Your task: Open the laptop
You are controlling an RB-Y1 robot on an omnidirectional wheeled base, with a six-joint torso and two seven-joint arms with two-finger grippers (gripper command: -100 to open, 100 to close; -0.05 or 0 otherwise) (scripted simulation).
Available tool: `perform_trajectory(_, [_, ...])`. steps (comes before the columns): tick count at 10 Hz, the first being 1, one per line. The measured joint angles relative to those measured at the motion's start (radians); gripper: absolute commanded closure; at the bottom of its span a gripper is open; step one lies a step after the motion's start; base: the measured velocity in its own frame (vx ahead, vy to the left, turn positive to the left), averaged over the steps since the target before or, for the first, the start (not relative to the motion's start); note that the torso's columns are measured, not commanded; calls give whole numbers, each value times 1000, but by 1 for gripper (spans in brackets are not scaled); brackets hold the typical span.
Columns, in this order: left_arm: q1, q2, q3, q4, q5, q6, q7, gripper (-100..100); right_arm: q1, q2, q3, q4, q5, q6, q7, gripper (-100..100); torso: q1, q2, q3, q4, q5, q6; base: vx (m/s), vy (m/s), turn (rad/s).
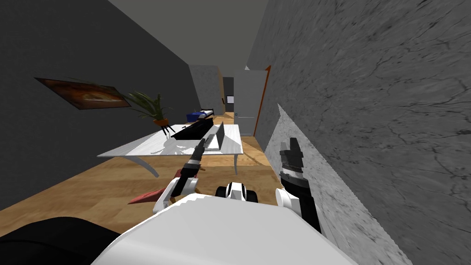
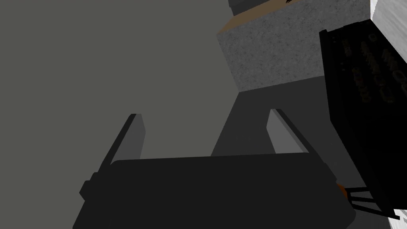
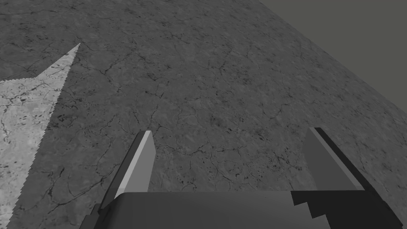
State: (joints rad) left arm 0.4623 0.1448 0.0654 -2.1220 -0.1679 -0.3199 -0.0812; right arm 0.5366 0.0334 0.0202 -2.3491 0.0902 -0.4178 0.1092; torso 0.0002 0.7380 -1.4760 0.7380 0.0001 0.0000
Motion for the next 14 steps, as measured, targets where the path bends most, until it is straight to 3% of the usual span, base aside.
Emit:
perform_trajectory(4, [-12,18,21,39,-26,69,-25,-100,0,0,0,0,0,0,0,0,1,1,1,0,0,0,74,-83,2])
perform_trajectory(14, [-41,124,79,120,-84,256,-77,-100,0,0,0,0,0,0,0,0,0,0,0,0,0,0,75,-87,2])
